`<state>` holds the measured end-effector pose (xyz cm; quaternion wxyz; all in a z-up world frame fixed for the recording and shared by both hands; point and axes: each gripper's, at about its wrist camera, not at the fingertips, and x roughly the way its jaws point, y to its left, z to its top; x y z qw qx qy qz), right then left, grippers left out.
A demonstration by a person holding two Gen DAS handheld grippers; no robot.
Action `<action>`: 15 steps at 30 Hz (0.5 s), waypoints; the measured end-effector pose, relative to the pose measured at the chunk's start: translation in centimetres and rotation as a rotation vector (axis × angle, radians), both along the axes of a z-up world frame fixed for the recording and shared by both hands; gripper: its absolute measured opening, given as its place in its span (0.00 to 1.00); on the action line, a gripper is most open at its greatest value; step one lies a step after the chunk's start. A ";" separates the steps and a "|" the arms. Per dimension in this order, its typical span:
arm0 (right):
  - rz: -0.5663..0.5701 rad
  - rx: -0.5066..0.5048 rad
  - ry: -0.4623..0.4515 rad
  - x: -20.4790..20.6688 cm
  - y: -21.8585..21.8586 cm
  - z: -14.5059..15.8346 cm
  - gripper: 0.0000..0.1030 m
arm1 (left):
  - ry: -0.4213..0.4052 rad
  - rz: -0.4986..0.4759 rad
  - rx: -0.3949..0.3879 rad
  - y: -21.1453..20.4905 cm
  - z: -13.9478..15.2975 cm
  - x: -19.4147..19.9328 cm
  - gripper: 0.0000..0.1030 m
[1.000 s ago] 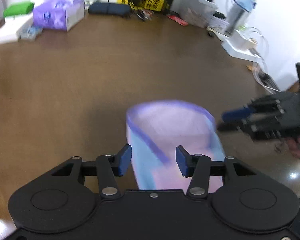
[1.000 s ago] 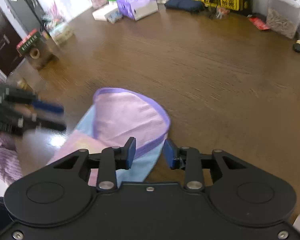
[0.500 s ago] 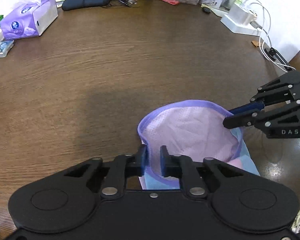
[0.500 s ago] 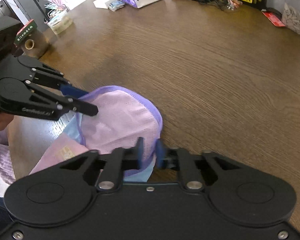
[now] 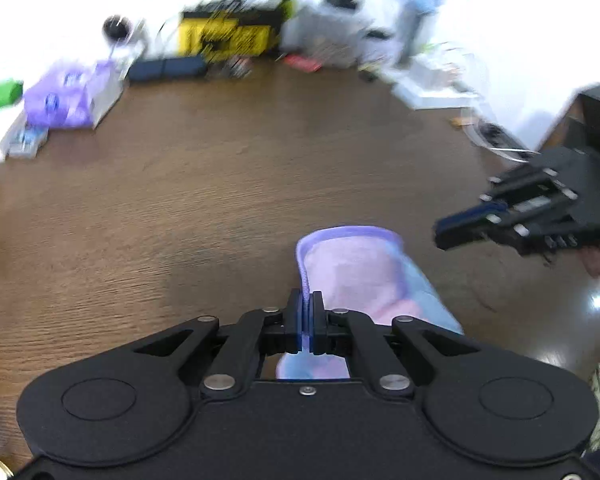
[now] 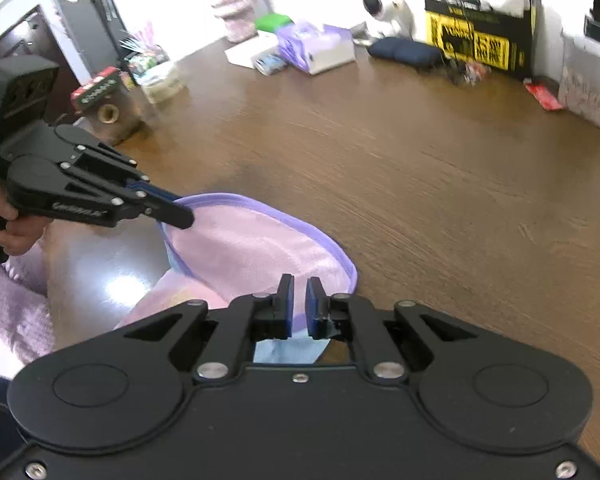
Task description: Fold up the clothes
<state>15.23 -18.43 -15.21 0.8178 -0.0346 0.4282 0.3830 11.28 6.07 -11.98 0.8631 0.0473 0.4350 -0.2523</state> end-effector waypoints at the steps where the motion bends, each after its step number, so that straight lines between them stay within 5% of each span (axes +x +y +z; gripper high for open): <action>1: 0.017 0.010 -0.002 -0.7 -0.2 0.2 0.09 | -0.023 -0.021 0.030 -0.1 -0.3 -1.3 0.03; 6: 0.142 -0.117 0.059 -4.0 0.5 -0.9 0.11 | -0.020 -0.066 0.111 0.0 -2.5 -5.5 0.03; 8: 0.118 -0.165 0.063 -3.9 1.2 -1.2 0.30 | -0.055 -0.056 0.124 0.0 -2.5 -6.4 0.03; 11: 0.093 -0.172 0.008 -2.7 2.8 -0.8 0.45 | -0.084 -0.049 0.134 0.0 -2.0 -6.2 0.03; 15: 0.145 -0.217 0.015 1.6 7.5 -0.8 0.45 | -0.100 -0.021 0.138 0.3 -2.0 -5.7 0.03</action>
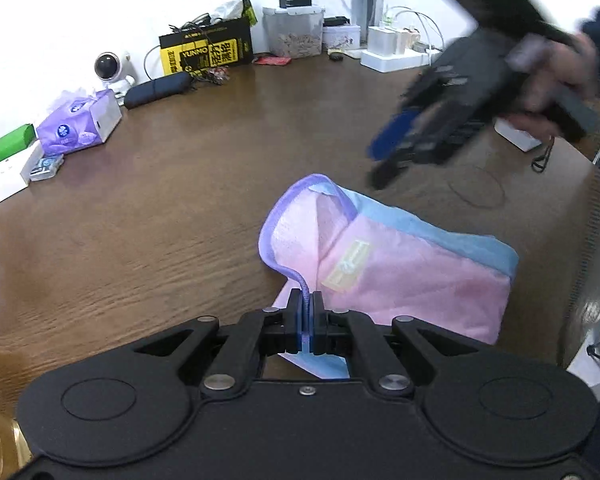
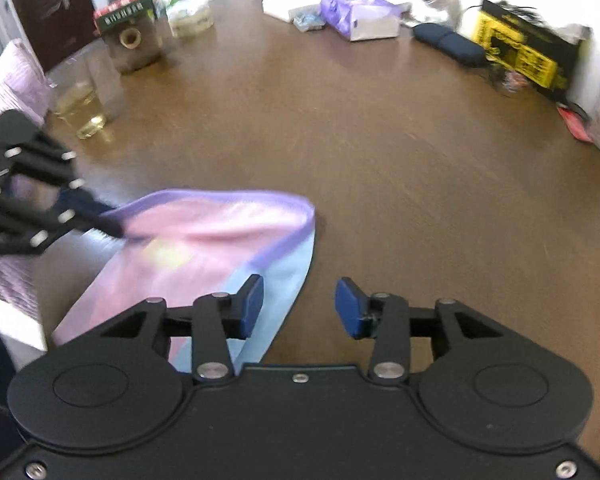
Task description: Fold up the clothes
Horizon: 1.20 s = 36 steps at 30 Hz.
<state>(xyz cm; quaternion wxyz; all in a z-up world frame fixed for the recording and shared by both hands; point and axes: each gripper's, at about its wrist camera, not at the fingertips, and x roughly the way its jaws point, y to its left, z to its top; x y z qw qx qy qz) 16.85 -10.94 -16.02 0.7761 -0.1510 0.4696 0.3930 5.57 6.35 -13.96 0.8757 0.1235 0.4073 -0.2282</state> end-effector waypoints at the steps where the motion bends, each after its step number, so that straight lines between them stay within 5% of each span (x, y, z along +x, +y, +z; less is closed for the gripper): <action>1: 0.010 -0.004 0.025 1.4 1.0 -0.2 0.45 | 0.000 0.009 0.006 0.1 -0.1 0.2 0.03; 4: 0.041 -0.019 0.082 4.1 3.3 -1.0 0.42 | 0.003 0.020 0.025 0.3 -0.4 0.4 0.03; 7: 0.078 -0.034 0.112 5.1 3.9 -2.1 0.04 | 0.018 0.046 0.035 0.5 -0.8 1.0 0.03; 13: 0.022 0.001 0.005 3.6 1.0 -0.2 0.04 | 0.006 0.077 0.047 0.7 -1.2 4.3 0.03; 17: -0.029 0.070 -0.125 0.5 -2.2 3.0 0.04 | -0.065 0.036 0.012 0.8 1.6 5.9 0.03; 20: 0.026 0.075 -0.210 -2.6 -3.0 5.1 0.04 | -0.142 -0.054 0.045 0.2 2.6 3.5 0.03; 24: 0.242 -0.076 -0.342 -8.7 -2.4 4.5 0.04 | -0.233 -0.295 0.213 -2.2 0.0 -2.0 0.03; 27: 0.355 -0.173 -0.344 -11.2 -2.0 2.0 0.04 | -0.278 -0.434 0.327 -3.7 -2.9 -4.8 0.03; 31: 0.457 -0.268 -0.359 -13.2 -1.0 0.4 0.12 | -0.290 -0.453 0.363 -4.0 -4.0 -5.5 0.03; 33: 0.478 -0.266 -0.361 -13.3 -0.7 1.0 0.27 | -0.301 -0.455 0.375 -3.8 -4.1 -5.4 0.03; 36: 0.451 -0.203 -0.306 -12.2 -0.6 2.8 0.29 | -0.324 -0.453 0.380 -3.6 -4.2 -5.3 0.03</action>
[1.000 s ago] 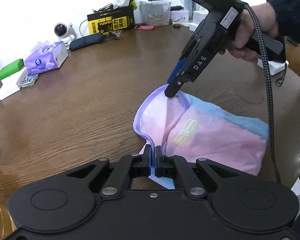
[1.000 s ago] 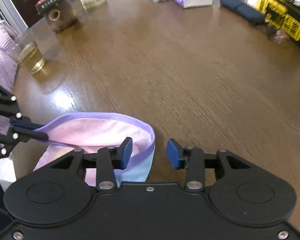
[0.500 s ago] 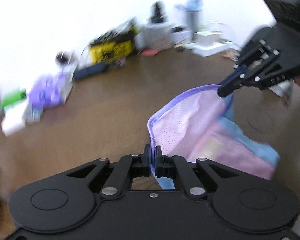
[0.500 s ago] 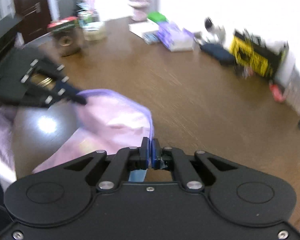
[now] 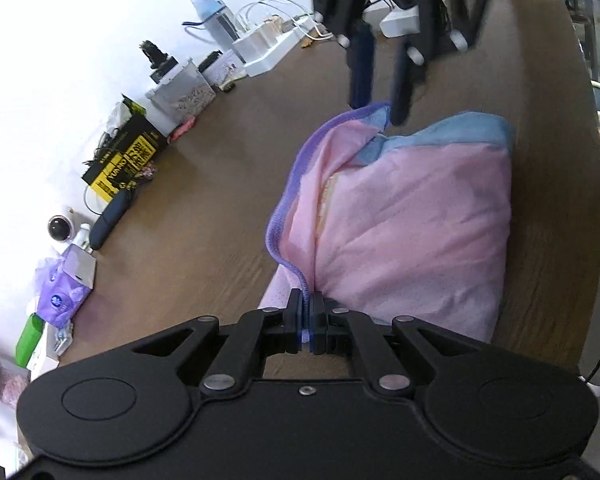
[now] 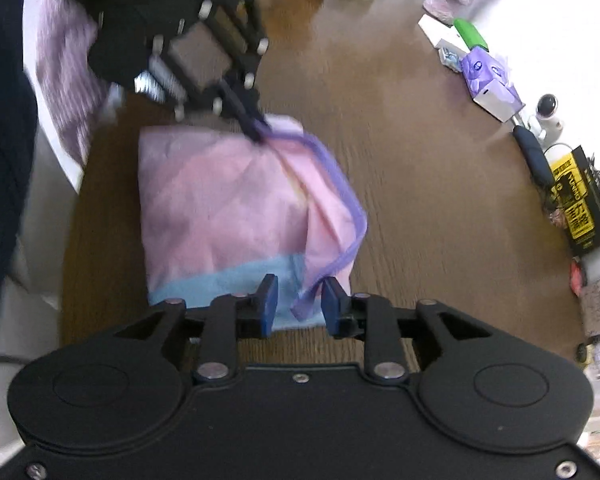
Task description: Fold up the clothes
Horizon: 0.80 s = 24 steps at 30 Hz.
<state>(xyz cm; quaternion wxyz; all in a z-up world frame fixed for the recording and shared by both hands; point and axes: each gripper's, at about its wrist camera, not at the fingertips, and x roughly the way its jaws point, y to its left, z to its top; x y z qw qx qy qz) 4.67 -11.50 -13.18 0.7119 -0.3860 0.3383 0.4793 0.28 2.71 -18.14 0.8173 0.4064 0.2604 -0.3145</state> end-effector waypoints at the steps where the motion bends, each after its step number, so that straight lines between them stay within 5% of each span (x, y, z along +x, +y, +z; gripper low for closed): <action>1: -0.038 0.052 0.055 1.3 -0.1 1.4 0.30 | -0.007 -0.003 0.000 0.0 0.0 0.0 0.03; 5: -0.159 0.240 0.245 6.7 -0.1 3.1 0.62 | -0.029 -0.017 0.006 -0.3 0.0 -0.6 0.03; 9: -0.278 0.285 0.460 12.8 0.4 -0.2 0.61 | -0.052 -0.031 0.025 -0.4 -0.1 -0.9 0.03; 15: -0.351 0.226 0.694 15.9 -0.1 -5.1 0.42 | -0.039 -0.006 0.019 -0.6 0.0 -0.8 0.03; 17: -0.355 0.238 0.741 15.7 -0.4 -5.6 0.19 | 0.019 0.023 -0.002 -0.5 0.4 -0.5 0.03; 18: -0.348 0.254 0.736 15.4 -0.4 -5.3 0.08 | 0.048 0.037 -0.012 -0.4 0.7 -0.3 0.03; 21: -0.250 0.323 0.577 13.0 -0.7 -2.2 0.05 | 0.139 0.081 -0.051 -0.1 1.5 0.3 0.04; 24: -0.118 0.314 0.448 9.7 -0.5 0.6 0.04 | 0.372 0.221 -0.277 3.0 4.3 2.0 0.07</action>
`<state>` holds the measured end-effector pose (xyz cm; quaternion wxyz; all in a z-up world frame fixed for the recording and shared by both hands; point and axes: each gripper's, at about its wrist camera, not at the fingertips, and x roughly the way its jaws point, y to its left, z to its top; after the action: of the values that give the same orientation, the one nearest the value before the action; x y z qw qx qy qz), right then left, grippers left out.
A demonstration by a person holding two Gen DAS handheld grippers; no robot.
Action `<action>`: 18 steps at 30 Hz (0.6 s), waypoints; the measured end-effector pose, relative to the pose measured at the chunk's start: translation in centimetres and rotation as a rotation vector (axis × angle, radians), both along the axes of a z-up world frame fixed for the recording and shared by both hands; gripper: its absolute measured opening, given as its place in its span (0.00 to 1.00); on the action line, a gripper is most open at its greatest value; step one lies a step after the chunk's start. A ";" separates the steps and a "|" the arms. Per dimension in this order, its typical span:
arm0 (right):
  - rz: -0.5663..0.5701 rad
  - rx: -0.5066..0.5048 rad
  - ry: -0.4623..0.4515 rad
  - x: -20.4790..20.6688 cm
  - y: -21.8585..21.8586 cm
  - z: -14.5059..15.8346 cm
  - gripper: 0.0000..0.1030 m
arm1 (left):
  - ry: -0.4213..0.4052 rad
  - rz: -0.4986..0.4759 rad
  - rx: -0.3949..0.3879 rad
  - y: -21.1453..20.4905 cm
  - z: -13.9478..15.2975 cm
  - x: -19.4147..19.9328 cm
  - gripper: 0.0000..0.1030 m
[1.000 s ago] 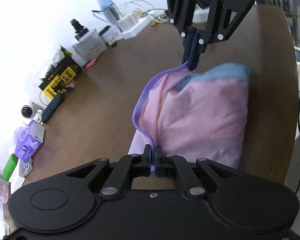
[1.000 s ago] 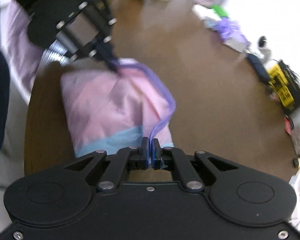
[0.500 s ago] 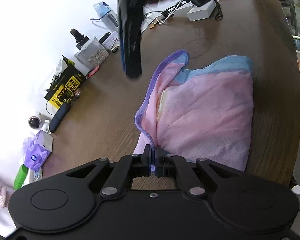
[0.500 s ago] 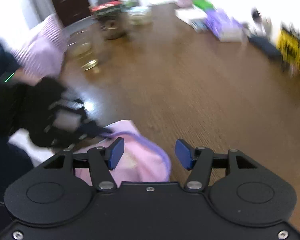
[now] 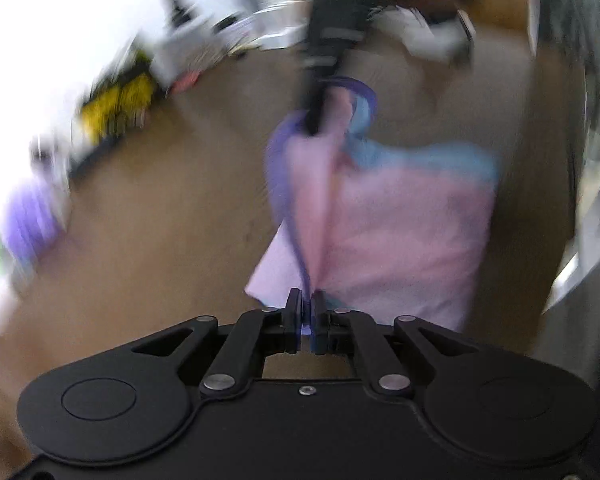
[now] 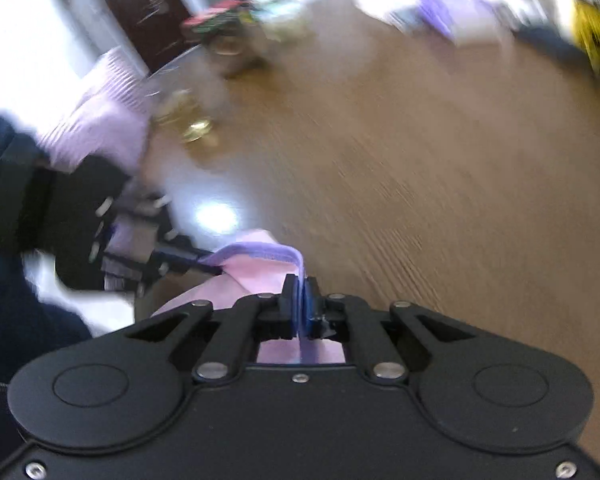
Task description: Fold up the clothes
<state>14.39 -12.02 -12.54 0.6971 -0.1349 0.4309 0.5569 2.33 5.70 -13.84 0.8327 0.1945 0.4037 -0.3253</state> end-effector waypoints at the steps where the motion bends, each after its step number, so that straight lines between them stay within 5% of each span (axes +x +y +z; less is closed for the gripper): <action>1: 0.059 -0.019 -0.054 -1.8 0.3 0.7 0.04 | 0.061 0.058 -0.074 1.1 0.8 0.6 0.09; 5: 0.226 -0.120 -0.211 -7.8 1.7 0.8 0.04 | 0.209 0.247 -0.300 4.6 3.1 2.6 0.13; 10: 0.253 -0.196 -0.269 -11.2 2.5 -2.0 0.04 | 0.263 0.189 -0.381 2.3 3.2 3.4 0.32; 12: 0.264 -0.209 -0.290 -11.9 2.7 -2.1 0.05 | 0.259 0.212 -0.356 1.1 2.4 3.6 0.42; 14: 0.274 -0.225 -0.304 -12.1 2.8 -2.3 0.05 | 0.237 0.274 -0.162 -1.3 0.4 3.5 0.43; 18: 0.269 -0.269 -0.330 -12.1 2.6 -1.7 0.19 | 0.182 0.238 -0.002 -3.8 -2.1 2.0 0.43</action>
<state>2.25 -9.47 -14.25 0.6536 -0.3718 0.3595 0.5526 4.36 1.90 -15.97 0.8254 0.1141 0.4976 -0.2410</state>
